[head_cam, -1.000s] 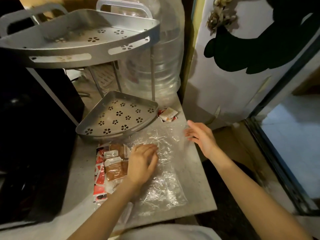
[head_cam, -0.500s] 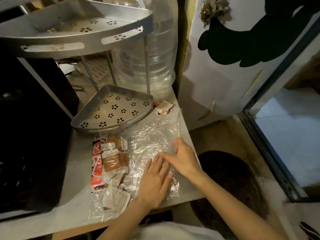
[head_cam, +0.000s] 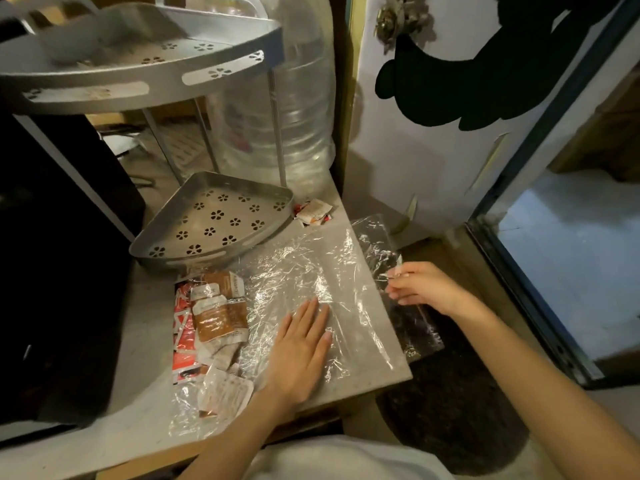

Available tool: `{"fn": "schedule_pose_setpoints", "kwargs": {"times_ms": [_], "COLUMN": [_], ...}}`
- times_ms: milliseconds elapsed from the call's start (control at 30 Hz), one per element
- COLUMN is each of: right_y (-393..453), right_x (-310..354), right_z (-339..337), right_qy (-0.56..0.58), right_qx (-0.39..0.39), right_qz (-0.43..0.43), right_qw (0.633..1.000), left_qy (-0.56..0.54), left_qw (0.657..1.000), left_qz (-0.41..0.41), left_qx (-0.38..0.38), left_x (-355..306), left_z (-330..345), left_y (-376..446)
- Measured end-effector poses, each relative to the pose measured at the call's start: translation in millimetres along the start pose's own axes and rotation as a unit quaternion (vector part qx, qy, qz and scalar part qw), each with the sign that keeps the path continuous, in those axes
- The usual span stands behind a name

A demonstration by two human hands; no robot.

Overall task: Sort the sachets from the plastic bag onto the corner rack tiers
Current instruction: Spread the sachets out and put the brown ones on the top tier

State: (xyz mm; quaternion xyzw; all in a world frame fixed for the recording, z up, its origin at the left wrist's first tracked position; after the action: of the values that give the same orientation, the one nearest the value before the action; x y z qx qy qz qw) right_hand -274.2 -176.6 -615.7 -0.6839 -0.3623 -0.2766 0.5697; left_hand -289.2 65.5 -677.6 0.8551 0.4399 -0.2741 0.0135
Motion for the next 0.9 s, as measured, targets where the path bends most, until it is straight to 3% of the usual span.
{"fn": "schedule_pose_setpoints", "kwargs": {"times_ms": [200, 300, 400, 467, 633, 900], "right_y": [16, 19, 14, 11, 5, 8], "right_x": [-18, -15, -4, 4, 26, 47], "right_z": [-3, 5, 17, 27, 60, 122], "right_qy": [-0.116, -0.204, -0.335, -0.41, -0.437, -0.406], "right_qx": [-0.101, -0.162, -0.218, -0.233, -0.179, -0.016], "right_qz": [0.015, 0.009, -0.039, -0.087, -0.199, -0.272], "right_qw": [0.988, 0.965, 0.916, 0.878, 0.859, 0.872], "left_qy": [-0.013, -0.12, -0.246, -0.249, -0.185, -0.046], "left_qw": [0.999, 0.992, 0.969, 0.969, 0.977, 0.969], "left_qz": [0.006, 0.004, -0.005, 0.003, 0.006, -0.114], "left_qx": [0.033, 0.045, 0.023, -0.014, -0.108, -0.213], "left_x": [2, 2, 0, -2, 5, 44], "left_z": [0, -10, -26, -37, -66, -79], "left_y": [4, 6, 3, -1, -11, -53]}}
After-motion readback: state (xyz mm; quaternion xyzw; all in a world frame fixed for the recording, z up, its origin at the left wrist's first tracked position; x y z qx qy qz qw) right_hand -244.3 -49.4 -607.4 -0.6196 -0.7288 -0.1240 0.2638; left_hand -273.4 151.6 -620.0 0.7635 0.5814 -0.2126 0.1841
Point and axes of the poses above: each hand's wrist, its own y-axis towards the middle knuckle, its own z-axis out of the palm, x = y × z, the point moved 2 cm from there along y, towards the middle knuckle, and after that the axes turned 8 degrees about x, right-handed, at the moved point
